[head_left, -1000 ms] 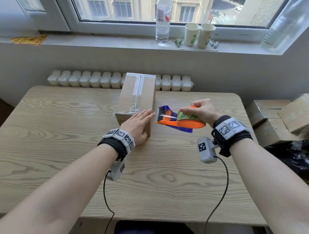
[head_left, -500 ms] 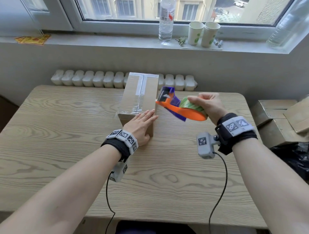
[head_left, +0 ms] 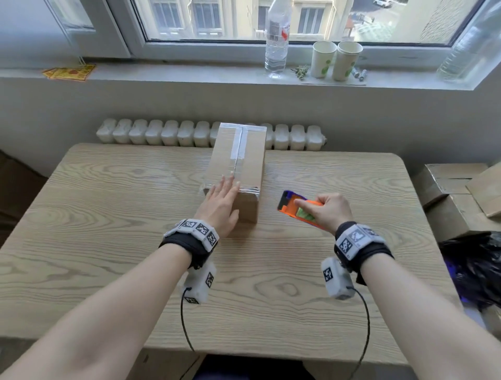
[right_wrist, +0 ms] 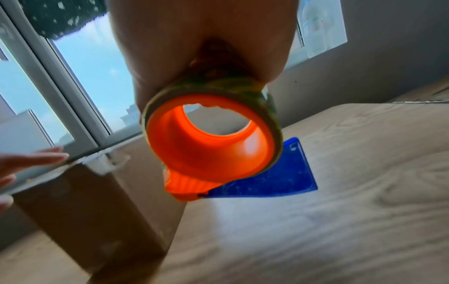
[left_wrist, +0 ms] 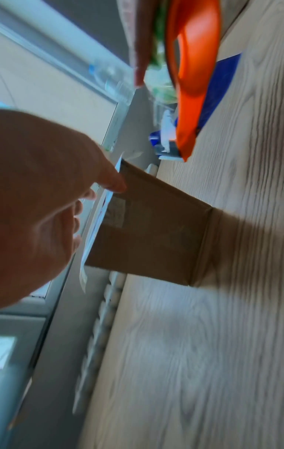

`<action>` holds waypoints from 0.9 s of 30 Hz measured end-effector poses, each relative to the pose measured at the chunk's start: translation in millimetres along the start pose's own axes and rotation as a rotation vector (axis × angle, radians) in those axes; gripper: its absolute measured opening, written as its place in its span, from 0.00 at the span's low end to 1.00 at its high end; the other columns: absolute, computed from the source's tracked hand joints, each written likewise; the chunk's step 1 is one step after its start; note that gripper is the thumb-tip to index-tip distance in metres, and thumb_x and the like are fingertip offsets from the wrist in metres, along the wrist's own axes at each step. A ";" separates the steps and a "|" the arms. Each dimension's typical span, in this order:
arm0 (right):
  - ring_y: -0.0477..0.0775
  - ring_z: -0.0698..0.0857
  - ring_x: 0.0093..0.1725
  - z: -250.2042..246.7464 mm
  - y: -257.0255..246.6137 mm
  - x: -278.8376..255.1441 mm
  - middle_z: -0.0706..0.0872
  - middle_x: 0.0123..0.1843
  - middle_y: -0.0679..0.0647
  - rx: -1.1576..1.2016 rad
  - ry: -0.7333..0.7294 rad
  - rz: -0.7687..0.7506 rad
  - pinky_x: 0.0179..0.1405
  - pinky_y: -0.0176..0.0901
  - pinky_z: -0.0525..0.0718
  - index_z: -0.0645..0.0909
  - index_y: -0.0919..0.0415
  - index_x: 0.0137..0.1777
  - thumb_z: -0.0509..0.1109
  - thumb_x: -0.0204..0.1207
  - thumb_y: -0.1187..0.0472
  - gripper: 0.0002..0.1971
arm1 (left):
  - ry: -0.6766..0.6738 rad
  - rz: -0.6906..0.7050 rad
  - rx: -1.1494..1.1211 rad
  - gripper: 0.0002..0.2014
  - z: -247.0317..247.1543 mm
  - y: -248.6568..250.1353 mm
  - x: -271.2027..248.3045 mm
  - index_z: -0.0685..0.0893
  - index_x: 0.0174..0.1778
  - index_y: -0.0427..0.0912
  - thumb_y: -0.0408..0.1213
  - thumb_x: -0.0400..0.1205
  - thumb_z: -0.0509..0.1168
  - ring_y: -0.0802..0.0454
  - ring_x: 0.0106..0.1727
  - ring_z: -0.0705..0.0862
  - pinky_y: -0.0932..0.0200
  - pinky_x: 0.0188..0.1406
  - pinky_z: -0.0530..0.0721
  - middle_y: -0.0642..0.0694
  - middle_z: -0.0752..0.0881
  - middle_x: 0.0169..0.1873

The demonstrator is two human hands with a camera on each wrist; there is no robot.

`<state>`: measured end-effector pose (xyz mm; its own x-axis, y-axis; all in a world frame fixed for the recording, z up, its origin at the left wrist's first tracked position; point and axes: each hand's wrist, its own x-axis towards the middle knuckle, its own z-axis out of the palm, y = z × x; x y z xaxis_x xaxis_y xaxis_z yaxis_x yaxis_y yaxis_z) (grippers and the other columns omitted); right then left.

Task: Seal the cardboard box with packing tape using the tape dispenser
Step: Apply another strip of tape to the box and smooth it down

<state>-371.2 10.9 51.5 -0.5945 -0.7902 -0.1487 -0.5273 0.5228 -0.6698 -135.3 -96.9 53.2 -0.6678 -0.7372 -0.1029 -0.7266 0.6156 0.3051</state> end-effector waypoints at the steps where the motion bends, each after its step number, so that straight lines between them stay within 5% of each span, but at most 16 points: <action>1: 0.55 0.70 0.25 5.9 -0.7 -6.2 0.66 0.17 0.51 -0.038 0.001 0.009 0.23 0.43 0.66 0.65 0.60 0.17 0.78 0.63 0.40 0.31 | 0.018 -0.046 -0.025 0.33 -0.1 -5.9 -3.1 0.50 0.82 0.40 0.36 0.83 0.57 0.46 0.84 0.41 0.53 0.82 0.40 0.42 0.41 0.83; 6: 0.59 0.76 0.31 40.1 -3.2 -29.9 0.71 0.20 0.52 -0.102 -0.027 0.091 0.31 0.43 0.69 0.68 0.60 0.19 0.76 0.63 0.39 0.29 | 0.007 -0.165 -0.151 0.33 3.4 -29.0 -10.2 0.50 0.81 0.38 0.35 0.82 0.59 0.39 0.84 0.41 0.48 0.83 0.49 0.34 0.40 0.82; 11: 0.56 0.76 0.31 63.9 -9.2 -47.6 0.70 0.20 0.46 -0.116 -0.002 0.101 0.33 0.42 0.70 0.63 0.58 0.19 0.76 0.63 0.38 0.31 | 0.023 -0.144 -0.265 0.35 10.4 -36.8 -11.1 0.50 0.82 0.41 0.34 0.81 0.60 0.41 0.84 0.42 0.52 0.81 0.53 0.36 0.39 0.82; 17: 0.60 0.84 0.38 87.7 -5.0 -60.2 0.82 0.27 0.52 -0.135 0.005 0.063 0.39 0.45 0.74 0.67 0.55 0.21 0.74 0.61 0.33 0.29 | 0.038 -0.139 -0.391 0.32 7.9 -40.7 -11.0 0.54 0.81 0.45 0.32 0.82 0.60 0.45 0.85 0.46 0.55 0.79 0.59 0.40 0.38 0.83; 21: 0.62 0.82 0.43 97.2 -7.8 -66.0 0.85 0.32 0.56 -0.157 -0.010 0.077 0.45 0.47 0.75 0.81 0.58 0.33 0.71 0.66 0.34 0.25 | 0.052 -0.146 -0.406 0.32 4.5 -40.0 -13.8 0.57 0.81 0.46 0.31 0.81 0.60 0.46 0.84 0.49 0.55 0.75 0.66 0.39 0.41 0.83; 27: 0.64 0.79 0.47 117.9 1.1 -67.9 0.76 0.33 0.50 -0.392 -0.283 0.145 0.51 0.51 0.73 0.62 0.51 0.27 0.65 0.71 0.34 0.25 | 0.076 -0.159 -0.474 0.30 1.5 -45.2 -13.1 0.64 0.79 0.50 0.29 0.80 0.60 0.48 0.83 0.57 0.60 0.72 0.65 0.43 0.46 0.84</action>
<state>-259.9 27.4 -25.0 -0.5192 -0.7279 -0.4478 -0.6720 0.6715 -0.3123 -93.9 -114.6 39.4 -0.5287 -0.8405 -0.1188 -0.6529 0.3132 0.6896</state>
